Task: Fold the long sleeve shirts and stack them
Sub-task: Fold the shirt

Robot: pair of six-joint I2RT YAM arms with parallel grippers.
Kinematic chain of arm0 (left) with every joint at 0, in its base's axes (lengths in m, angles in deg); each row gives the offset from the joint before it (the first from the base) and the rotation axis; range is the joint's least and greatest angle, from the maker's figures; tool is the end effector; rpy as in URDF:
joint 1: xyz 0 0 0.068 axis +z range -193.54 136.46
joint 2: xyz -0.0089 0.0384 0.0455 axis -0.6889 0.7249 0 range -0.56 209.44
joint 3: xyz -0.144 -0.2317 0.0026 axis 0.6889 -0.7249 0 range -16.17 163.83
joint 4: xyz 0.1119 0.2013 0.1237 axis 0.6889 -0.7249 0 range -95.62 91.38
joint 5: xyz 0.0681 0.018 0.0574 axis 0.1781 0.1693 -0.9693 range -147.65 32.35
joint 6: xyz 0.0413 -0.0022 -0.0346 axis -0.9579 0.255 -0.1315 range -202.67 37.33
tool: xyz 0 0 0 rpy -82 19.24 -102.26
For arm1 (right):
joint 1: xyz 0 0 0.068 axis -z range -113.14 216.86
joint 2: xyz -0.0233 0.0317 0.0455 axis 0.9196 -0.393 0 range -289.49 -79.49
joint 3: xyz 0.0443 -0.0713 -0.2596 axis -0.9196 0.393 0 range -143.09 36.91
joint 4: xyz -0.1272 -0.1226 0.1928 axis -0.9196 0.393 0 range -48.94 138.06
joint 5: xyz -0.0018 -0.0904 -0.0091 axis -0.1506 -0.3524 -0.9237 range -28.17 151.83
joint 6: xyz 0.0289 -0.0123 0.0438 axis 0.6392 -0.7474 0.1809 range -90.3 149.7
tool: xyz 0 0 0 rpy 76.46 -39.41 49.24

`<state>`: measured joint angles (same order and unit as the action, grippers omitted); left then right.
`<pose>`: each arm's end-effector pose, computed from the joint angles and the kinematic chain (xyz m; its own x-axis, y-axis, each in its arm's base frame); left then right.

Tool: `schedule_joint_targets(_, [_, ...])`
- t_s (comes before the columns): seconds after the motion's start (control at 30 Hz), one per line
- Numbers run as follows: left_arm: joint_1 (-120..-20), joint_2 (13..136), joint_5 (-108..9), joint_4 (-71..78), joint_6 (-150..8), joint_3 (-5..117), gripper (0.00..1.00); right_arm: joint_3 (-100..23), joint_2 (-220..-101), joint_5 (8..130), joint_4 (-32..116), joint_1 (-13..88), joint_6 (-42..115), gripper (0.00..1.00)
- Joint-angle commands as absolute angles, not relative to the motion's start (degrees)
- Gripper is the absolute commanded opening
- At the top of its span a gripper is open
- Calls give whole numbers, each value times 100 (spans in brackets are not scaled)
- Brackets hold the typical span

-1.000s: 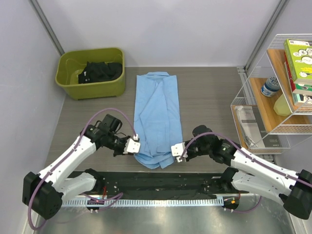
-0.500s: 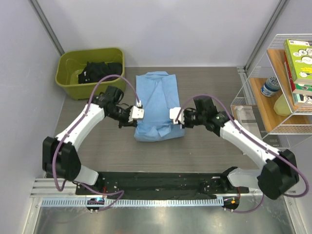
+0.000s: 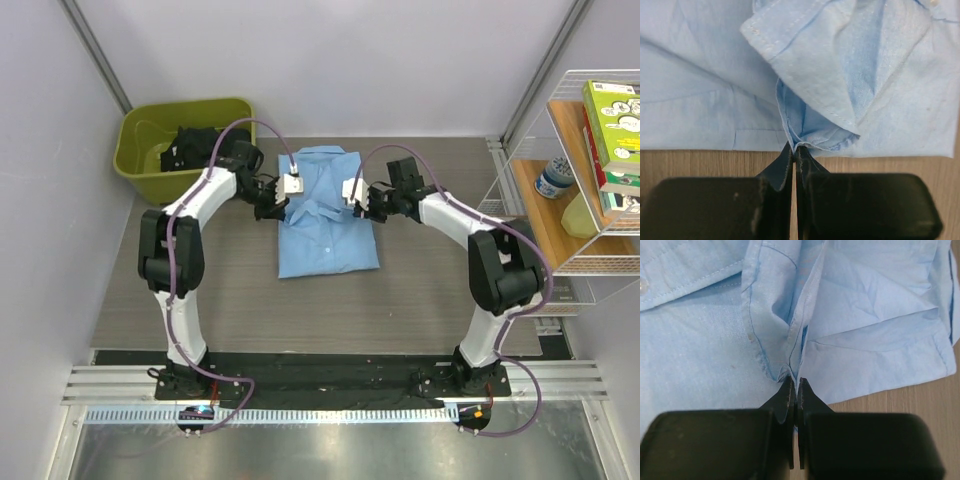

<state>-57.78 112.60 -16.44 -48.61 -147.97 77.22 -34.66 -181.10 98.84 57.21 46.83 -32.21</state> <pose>0.3912 -0.1232 0.2353 -0.0113 0.7081 -0.7060 0.9959 0.0717 0.0560 0.3556 0.1524 0.2276 0.2676 -0.6523 -0.7091 -0.9112 0.0680 -0.4064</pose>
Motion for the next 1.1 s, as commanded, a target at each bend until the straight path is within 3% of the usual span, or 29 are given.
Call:
schedule_joint_targets(0.0, [-5725,11588,-2011,-4415,-14412,7937,0,-3824,-18469,9988,4986,4708,-3235,1])
schedule_joint_targets(0.17, [-5708,11879,-2284,-4230,-14112,8068,1,-3841,-18812,9857,4713,4717,-3094,3])
schedule_joint_targets(0.2, [-5699,11897,-2354,-4160,-14007,8078,2,-3850,-18830,9787,4722,4717,-3068,18])
schedule_joint_targets(0.23, [-5673,11915,-2512,-4099,-13737,8086,5,-3850,-18856,9717,4713,4717,-3033,26])
schedule_joint_targets(0.3, [-5585,11862,-2644,-3888,-13341,8156,17,-3964,-18804,9418,4669,4752,-2762,46])
schedule_joint_targets(0.33, [-5524,11819,-2662,-3870,-13112,8226,20,-4052,-18752,9321,4678,4770,-2334,63])
schedule_joint_targets(0.37, [-5462,11714,-2697,-3852,-12562,8375,32,-4139,-18682,9129,4678,4796,-2112,69])
schedule_joint_targets(0.43, [-5322,11511,-2890,-3799,-11970,8516,40,-4517,-18444,9004,4930,4945,-1699,76])
schedule_joint_targets(0.53, [-5224,10985,-2917,-3992,-11055,8466,50,-5053,-18154,9083,5704,5191,-908,77])
schedule_joint_targets(0.57, [-5233,10713,-2856,-4045,-10792,8369,60,-5150,-18093,9161,5924,5262,-506,76])
schedule_joint_targets(0.6, [-5242,10598,-2734,-4124,-10659,8263,61,-5299,-18014,9414,6161,5306,-362,74])
schedule_joint_targets(0.7, [-5399,10342,-2522,-4290,-10133,7850,61,-5205,-17899,10046,6908,5324,200,62])
schedule_joint_targets(0.8, [-5768,10324,-2373,-4502,-9789,7542,60,-5125,-17960,10383,7190,5140,849,44])
schedule_joint_targets(0.9, [-6199,10359,-2337,-4424,-9246,7243,58,-5081,-18188,10849,7332,5008,1534,35])
schedule_joint_targets(1.07, [-6428,10973,-3012,-3783,-8303,7216,51,-4923,-18741,10903,7297,4928,1950,31])
